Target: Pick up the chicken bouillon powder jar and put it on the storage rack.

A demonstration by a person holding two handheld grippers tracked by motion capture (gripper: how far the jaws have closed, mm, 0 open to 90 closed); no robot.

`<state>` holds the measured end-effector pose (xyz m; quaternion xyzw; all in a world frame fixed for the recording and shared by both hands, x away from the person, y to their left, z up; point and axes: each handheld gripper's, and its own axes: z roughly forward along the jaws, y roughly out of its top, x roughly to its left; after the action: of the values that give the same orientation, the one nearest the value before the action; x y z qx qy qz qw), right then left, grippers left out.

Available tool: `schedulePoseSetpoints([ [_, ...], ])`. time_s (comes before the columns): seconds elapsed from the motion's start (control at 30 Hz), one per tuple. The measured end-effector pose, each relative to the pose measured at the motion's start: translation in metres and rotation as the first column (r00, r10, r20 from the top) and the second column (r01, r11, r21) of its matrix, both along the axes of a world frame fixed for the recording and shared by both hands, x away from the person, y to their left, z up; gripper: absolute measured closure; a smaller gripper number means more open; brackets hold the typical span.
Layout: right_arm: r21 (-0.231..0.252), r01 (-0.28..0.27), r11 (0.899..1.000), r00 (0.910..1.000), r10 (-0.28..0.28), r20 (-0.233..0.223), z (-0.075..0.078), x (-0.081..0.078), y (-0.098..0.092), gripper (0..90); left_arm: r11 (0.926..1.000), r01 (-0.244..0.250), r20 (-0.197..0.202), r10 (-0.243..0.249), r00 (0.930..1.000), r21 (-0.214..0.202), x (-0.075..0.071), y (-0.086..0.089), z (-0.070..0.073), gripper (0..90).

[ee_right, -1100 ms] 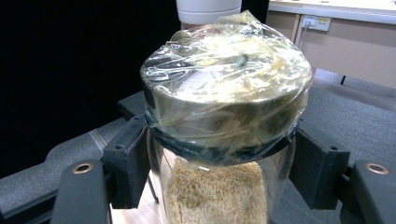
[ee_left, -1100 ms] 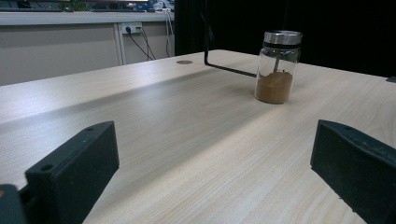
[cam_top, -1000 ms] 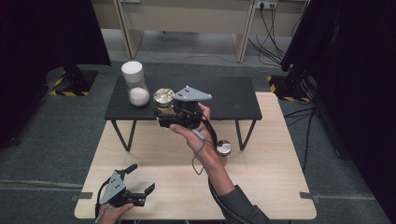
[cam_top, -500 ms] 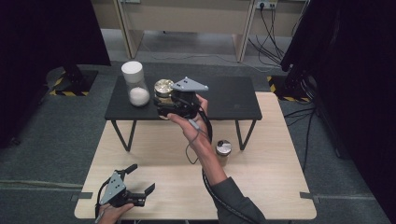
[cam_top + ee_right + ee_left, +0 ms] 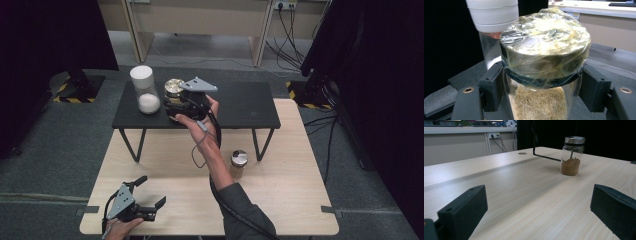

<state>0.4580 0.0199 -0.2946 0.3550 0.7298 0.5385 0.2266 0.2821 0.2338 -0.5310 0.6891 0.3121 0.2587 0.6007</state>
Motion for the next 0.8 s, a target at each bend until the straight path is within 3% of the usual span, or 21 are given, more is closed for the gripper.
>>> schedulePoseSetpoints([
  [0.8, -0.012, 0.072, 0.997, 0.9968, -0.071, 0.036, -0.004, 0.02, 0.01, 30.6, 1.0, 0.0, 0.001, 0.0, 1.0, 0.001, 0.0, 0.0, 0.0, 0.6],
])
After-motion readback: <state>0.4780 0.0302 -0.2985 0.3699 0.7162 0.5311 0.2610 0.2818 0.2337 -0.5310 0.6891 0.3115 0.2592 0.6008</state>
